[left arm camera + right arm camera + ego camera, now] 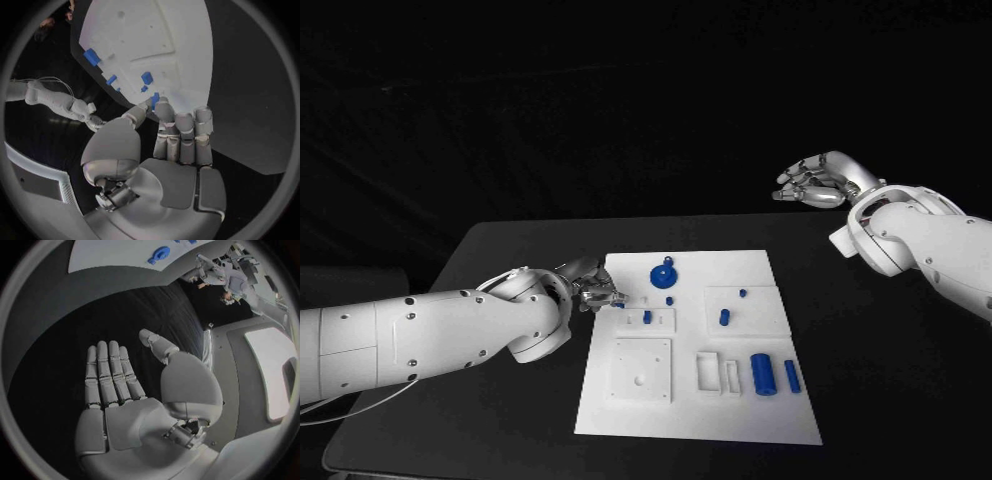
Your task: Assemble the parts on the task board
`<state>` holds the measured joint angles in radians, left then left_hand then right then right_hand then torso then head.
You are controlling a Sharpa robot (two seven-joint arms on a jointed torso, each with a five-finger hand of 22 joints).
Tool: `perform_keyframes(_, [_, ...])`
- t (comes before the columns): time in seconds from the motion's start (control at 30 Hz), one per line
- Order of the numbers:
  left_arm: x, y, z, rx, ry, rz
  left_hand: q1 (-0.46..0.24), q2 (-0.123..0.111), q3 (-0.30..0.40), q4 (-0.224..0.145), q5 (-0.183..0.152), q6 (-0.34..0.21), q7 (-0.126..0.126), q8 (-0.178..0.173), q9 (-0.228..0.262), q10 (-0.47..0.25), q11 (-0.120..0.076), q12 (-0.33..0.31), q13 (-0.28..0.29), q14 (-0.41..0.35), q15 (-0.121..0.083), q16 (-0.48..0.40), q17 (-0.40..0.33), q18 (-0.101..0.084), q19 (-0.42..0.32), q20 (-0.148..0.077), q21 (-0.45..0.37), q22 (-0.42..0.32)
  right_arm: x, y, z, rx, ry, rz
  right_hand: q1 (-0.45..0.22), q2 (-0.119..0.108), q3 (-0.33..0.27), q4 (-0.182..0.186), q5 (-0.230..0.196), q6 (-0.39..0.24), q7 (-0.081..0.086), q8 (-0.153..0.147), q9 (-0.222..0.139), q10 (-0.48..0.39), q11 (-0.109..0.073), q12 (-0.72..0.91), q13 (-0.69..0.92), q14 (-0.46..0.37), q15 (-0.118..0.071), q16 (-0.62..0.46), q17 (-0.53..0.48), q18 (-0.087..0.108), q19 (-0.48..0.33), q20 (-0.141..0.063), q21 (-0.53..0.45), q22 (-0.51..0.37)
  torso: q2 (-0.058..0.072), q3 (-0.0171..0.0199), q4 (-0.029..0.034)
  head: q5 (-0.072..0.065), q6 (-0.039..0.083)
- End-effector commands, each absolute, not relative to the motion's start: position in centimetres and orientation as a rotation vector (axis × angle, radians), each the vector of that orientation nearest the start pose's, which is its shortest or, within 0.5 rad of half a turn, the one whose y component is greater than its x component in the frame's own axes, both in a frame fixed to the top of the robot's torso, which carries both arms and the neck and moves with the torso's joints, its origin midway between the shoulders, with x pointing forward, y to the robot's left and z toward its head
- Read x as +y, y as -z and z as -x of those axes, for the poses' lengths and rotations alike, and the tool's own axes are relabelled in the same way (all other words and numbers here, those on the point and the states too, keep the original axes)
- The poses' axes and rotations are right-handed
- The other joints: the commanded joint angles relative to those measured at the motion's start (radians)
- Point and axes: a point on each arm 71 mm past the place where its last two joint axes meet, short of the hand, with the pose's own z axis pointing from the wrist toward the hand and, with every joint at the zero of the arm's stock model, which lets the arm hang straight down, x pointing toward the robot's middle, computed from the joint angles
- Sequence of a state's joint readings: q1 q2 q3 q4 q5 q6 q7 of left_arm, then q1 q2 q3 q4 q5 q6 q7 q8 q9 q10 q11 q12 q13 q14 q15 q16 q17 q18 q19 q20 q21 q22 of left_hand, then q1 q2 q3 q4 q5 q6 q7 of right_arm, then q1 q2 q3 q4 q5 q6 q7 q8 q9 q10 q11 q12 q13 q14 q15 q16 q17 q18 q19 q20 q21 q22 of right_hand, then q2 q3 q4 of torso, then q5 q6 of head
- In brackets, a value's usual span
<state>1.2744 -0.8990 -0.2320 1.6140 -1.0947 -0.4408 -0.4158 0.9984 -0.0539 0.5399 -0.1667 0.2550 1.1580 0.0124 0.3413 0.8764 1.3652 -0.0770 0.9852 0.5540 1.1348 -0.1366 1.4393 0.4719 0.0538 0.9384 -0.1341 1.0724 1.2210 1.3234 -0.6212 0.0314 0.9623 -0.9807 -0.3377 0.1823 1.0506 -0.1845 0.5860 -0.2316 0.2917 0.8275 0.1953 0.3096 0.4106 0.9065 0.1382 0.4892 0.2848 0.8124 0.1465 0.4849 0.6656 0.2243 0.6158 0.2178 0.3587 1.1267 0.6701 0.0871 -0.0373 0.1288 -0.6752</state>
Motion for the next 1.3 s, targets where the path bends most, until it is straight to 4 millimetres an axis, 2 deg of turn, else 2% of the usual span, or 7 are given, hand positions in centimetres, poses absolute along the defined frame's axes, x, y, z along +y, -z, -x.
perform_keyframes(0.03, [22.9,22.6,-45.9,1.86,0.455,0.374,0.011,0.002,0.049,-0.043,0.008,0.022,-0.016,-0.005,-0.002,0.034,-0.037,-0.003,0.001,0.082,-0.076,-0.006,0.0,-0.005,0.008,-0.137,0.006,0.001,-25.9,11.2,-59.9,1.404,-0.808,-0.3,0.003,0.004,-0.009,0.0,0.005,-0.005,0.001,0.005,-0.002,0.013,0.003,-0.021,-0.029,-0.002,0.001,-0.006,-0.025,-0.01,-0.004,0.0,-0.011,-0.001,0.0,-0.0003,-0.0005,-0.001,-0.006])
perform_keyframes(0.3, [22.2,23.2,-45.6,1.836,0.455,0.34,0.011,0.0,0.049,-0.043,0.013,0.025,-0.016,-0.006,-0.003,0.035,-0.038,-0.002,0.002,0.083,-0.076,-0.006,0.001,-0.004,0.01,-0.138,0.007,0.001,-25.4,11.2,-60.1,1.412,-0.814,-0.298,0.005,0.004,-0.014,0.002,0.008,-0.007,0.002,0.005,-0.004,0.022,0.004,-0.037,-0.053,-0.002,0.002,-0.006,-0.047,-0.009,-0.005,0.002,-0.021,0.0,0.0,-0.0002,-0.0001,-0.003,-0.012])
perform_keyframes(0.6, [21.9,23.8,-45.4,1.836,0.453,0.315,0.011,-0.004,0.05,-0.042,0.021,0.031,-0.017,-0.009,-0.005,0.037,-0.039,0.0,0.004,0.087,-0.077,-0.004,0.002,-0.003,0.013,-0.138,0.008,0.002,-25.4,11.5,-60.4,1.439,-0.812,-0.304,0.006,0.009,-0.02,0.004,0.014,-0.013,0.003,0.006,-0.01,0.028,0.021,-0.111,-0.129,-0.028,0.027,-0.052,-0.133,-0.017,-0.037,0.009,-0.07,-0.001,0.0,0.0,-0.0002,-0.002,-0.018])
perform_keyframes(0.8, [21.7,24.4,-45.3,1.847,0.449,0.308,0.011,-0.005,0.05,-0.042,0.023,0.032,-0.018,-0.009,-0.005,0.037,-0.039,0.001,0.005,0.088,-0.077,-0.004,0.003,-0.003,0.014,-0.139,0.009,0.002,-25.1,11.4,-60.3,1.44,-0.82,-0.3,0.006,0.009,-0.023,0.004,0.014,-0.015,0.003,0.007,-0.011,0.036,0.021,-0.123,-0.143,-0.024,0.027,-0.056,-0.147,-0.017,-0.035,0.01,-0.075,0.002,0.0,-0.0009,-0.0003,-0.003,-0.021])
perform_keyframes(1.3, [21.3,24.9,-45.5,1.867,0.435,0.277,0.01,-0.008,0.05,-0.041,0.035,0.039,-0.019,-0.012,-0.006,0.039,-0.041,0.006,0.008,0.091,-0.078,-0.001,0.005,-0.002,0.017,-0.139,0.01,0.003,-24.4,11.4,-60.0,1.446,-0.84,-0.289,0.007,0.009,-0.025,0.004,0.015,-0.016,0.004,0.007,-0.012,0.043,0.023,-0.13,-0.153,-0.02,0.027,-0.058,-0.158,-0.016,-0.034,0.01,-0.08,0.004,0.001,-0.0005,-0.0003,-0.003,-0.027])
